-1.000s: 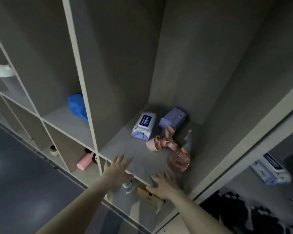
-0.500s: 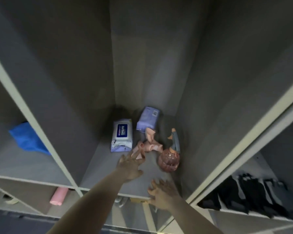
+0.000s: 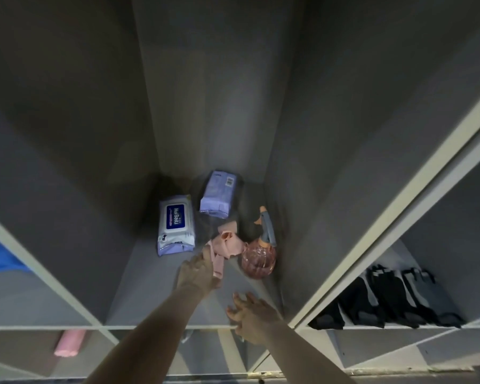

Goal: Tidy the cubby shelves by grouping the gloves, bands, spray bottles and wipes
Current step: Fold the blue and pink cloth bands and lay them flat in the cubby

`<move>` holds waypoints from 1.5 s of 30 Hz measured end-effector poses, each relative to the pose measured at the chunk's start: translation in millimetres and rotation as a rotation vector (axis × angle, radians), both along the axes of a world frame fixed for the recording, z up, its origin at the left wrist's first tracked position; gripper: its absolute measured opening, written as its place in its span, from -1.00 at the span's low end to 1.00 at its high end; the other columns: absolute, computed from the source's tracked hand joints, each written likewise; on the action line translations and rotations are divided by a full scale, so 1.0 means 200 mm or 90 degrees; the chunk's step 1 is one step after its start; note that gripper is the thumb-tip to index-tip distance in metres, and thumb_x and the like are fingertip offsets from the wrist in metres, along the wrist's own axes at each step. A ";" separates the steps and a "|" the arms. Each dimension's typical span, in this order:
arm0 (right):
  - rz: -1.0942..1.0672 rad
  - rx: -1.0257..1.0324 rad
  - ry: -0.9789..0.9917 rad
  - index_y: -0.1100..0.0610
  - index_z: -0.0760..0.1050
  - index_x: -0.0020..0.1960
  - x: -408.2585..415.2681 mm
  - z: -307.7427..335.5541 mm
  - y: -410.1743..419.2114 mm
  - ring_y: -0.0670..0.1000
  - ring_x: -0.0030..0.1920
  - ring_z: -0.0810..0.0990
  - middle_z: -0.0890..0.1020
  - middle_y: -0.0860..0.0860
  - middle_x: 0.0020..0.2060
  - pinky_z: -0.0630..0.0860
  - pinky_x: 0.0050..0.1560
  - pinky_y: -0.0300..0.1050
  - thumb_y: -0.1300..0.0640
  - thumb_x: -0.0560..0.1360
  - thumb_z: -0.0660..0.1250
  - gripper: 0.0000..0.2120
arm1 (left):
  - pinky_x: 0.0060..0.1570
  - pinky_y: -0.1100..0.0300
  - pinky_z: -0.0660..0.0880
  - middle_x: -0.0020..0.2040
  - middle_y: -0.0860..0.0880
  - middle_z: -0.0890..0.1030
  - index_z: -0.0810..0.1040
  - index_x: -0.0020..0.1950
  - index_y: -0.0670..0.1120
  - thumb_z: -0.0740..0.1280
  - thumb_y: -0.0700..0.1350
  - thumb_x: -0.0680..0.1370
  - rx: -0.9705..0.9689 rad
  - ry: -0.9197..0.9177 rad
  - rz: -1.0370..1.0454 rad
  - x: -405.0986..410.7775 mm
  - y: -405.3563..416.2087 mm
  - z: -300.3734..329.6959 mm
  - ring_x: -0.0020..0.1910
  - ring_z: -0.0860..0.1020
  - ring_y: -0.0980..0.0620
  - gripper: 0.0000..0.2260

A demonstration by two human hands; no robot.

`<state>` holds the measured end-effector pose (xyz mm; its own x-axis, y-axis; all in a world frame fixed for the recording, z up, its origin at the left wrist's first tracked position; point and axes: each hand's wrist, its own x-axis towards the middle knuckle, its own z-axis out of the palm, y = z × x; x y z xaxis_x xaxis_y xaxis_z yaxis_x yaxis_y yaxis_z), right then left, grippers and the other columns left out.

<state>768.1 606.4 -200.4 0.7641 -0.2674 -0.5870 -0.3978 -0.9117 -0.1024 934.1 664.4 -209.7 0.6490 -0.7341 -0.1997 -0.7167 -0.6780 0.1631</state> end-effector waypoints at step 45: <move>-0.568 0.734 -0.783 0.34 0.52 -0.08 0.04 0.72 0.26 -0.03 -0.21 0.54 0.61 0.07 -0.25 0.44 -0.14 -0.13 -0.09 0.27 0.55 -0.47 | -0.13 0.20 0.45 -0.20 -0.05 0.67 0.71 -0.21 -0.06 0.20 -0.22 0.35 -0.685 0.517 0.033 -0.09 0.56 1.06 -0.17 0.59 0.03 -0.73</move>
<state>776.1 658.3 -56.5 0.7179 -0.6936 -0.0597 0.1090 0.1966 -0.9744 915.4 775.9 2.8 0.6545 -0.7468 0.1178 -0.1427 0.0309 0.9893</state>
